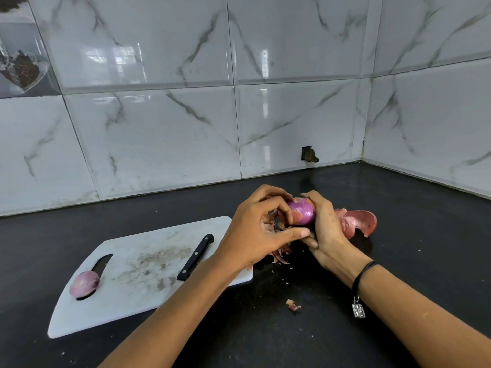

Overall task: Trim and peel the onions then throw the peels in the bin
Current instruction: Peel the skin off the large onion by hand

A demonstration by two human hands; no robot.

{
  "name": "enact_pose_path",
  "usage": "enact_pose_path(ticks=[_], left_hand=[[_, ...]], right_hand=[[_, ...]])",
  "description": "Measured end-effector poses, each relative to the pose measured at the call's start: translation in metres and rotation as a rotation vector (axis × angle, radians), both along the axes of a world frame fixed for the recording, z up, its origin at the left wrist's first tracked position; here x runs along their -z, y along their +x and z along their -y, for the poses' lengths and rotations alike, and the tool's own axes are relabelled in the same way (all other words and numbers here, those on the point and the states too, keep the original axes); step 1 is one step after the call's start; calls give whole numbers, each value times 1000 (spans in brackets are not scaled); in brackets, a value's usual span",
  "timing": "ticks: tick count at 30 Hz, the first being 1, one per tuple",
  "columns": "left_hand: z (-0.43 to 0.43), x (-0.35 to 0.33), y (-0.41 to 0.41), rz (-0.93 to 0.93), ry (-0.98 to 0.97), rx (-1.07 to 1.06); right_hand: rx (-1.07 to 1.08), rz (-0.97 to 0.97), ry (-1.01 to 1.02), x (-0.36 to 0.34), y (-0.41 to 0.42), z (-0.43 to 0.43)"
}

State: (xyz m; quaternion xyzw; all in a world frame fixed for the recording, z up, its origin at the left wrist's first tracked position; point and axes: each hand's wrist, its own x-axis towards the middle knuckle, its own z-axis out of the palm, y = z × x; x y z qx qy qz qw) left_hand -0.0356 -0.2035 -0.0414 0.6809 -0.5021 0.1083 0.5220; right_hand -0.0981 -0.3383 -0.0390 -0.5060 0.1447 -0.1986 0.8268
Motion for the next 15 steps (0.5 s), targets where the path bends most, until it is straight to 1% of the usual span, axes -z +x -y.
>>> enact_pose_path(ticks=[4, 8, 10, 13, 14, 15], left_hand=[[0, -1, -2, -41, 6, -50], [-1, 3, 0, -140, 48, -91], [0, 0, -1, -266, 3, -90], [-2, -4, 5, -590, -130, -23], [-2, -4, 8, -636, -139, -29], [-2, -3, 12, -637, -113, -61]], right_hand=[[14, -11, -141, -1, -3, -3], [57, -6, -246, -2, -3, -8], [63, 33, -260, -2, -1, -8], [59, 101, -348, 2, 1, -7], [65, 107, -407, 3, 1, -9], [68, 112, -460, 5, 1, -10]])
